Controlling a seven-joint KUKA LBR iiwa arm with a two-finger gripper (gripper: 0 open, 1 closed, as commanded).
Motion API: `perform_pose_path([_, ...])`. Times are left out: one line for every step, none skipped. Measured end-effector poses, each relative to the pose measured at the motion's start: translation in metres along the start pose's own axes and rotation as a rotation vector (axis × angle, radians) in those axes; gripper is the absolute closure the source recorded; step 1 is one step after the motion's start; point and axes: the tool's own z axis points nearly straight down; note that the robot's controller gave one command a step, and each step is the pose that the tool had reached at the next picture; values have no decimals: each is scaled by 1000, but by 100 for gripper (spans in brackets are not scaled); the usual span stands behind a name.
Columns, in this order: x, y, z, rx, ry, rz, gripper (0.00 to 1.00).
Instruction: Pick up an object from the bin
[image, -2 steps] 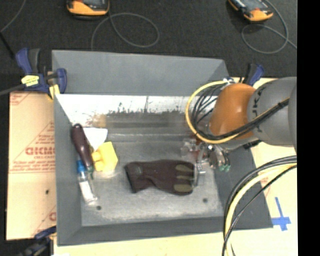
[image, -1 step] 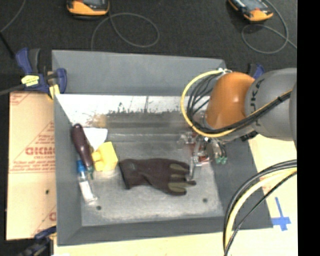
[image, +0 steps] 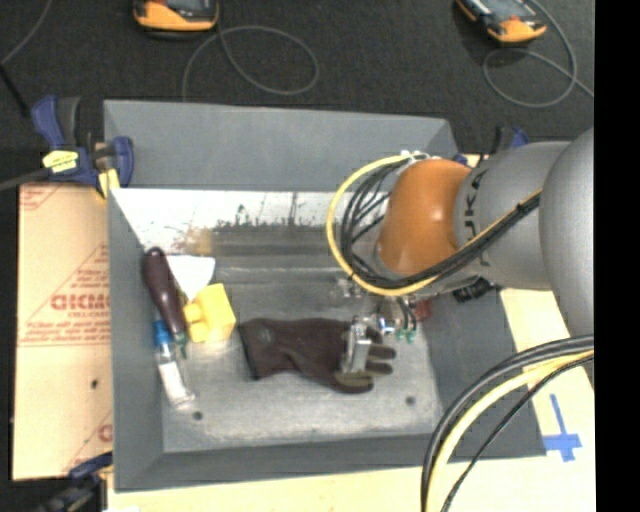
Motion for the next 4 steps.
perform_pose_path([-21, 32, 26, 0, -3, -145, 0])
perform_pose_path([24, 40, 28, 0, -6, 280, 100])
perform_pose_path([24, 40, 28, 0, -6, 279, 100])
perform_pose_path([24, 39, 25, 0, -4, 278, 100])
